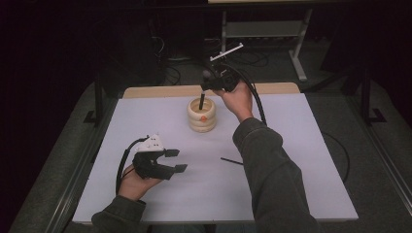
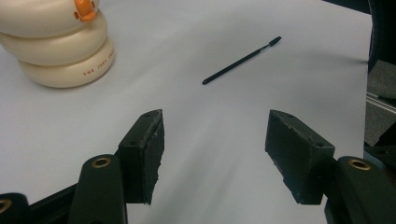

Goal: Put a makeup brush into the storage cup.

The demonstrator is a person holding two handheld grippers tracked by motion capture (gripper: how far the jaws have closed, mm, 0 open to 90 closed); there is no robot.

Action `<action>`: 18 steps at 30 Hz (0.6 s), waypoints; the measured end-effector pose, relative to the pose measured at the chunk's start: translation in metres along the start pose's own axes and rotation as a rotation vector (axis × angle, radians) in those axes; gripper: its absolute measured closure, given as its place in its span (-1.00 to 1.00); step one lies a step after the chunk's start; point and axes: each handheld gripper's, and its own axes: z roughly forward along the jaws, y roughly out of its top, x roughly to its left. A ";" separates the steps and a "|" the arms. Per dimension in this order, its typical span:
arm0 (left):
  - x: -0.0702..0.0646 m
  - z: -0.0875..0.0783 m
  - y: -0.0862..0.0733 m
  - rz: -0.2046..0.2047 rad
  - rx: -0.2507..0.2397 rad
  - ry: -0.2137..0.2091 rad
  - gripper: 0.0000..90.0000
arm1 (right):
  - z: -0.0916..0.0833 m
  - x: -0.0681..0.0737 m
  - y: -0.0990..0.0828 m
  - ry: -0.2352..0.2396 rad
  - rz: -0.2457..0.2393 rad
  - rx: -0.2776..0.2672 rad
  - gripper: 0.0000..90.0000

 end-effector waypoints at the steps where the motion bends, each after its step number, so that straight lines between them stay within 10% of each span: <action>1: 0.000 0.000 0.000 0.004 0.002 0.001 -0.18 | 0.001 0.001 0.000 0.001 0.008 0.003 0.71; 18: 0.000 0.000 0.000 0.003 0.002 0.000 -0.19 | 0.004 -0.002 -0.009 0.003 0.034 0.011 0.71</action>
